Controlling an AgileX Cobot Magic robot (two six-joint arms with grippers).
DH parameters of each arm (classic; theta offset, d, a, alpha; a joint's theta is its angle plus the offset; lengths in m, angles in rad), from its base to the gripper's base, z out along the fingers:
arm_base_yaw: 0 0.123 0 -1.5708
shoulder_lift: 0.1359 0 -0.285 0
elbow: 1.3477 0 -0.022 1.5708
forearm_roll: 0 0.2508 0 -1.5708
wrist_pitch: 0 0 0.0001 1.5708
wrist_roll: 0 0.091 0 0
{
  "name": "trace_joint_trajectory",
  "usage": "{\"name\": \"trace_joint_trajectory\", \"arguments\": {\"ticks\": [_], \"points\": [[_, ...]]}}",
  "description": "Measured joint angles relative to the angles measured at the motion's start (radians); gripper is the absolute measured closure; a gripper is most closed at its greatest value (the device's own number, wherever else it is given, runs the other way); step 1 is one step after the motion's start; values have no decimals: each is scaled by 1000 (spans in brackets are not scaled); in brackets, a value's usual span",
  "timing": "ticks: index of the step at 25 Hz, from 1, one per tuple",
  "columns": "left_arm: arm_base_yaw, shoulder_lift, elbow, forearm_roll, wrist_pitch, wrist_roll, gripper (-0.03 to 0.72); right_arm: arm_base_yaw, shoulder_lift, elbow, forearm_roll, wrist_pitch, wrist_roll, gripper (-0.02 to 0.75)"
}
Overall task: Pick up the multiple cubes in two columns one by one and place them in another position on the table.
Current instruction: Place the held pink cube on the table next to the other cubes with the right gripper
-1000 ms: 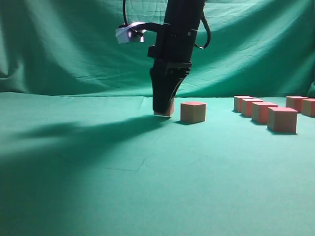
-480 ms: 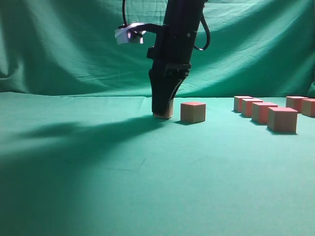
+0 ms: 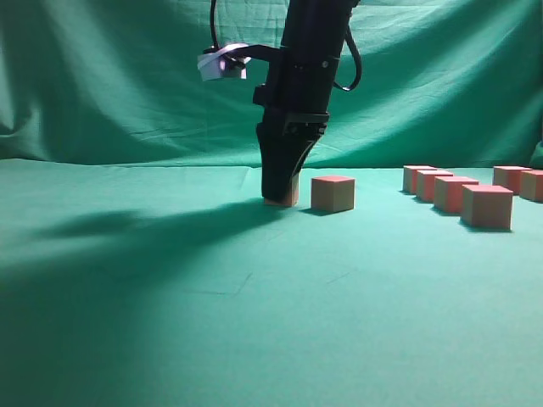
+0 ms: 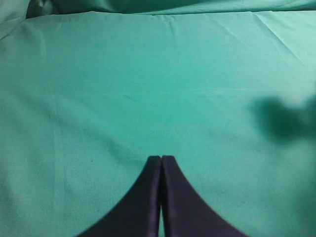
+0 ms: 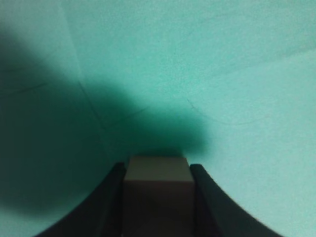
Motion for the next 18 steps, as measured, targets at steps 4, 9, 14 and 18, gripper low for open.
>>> {"name": "trace_joint_trajectory", "arguments": {"ticks": [4, 9, 14, 18], "points": [[0, 0, 0, 0, 0, 0, 688, 0, 0, 0, -2, 0, 0, 472], [0, 0, 0, 0, 0, 0, 688, 0, 0, 0, -2, 0, 0, 472], [0, 0, 0, 0, 0, 0, 688, 0, 6, 0, -14, 8, 0, 365], [0, 0, 0, 0, 0, 0, 688, 0, 6, 0, -14, 9, 5, 317]]}}
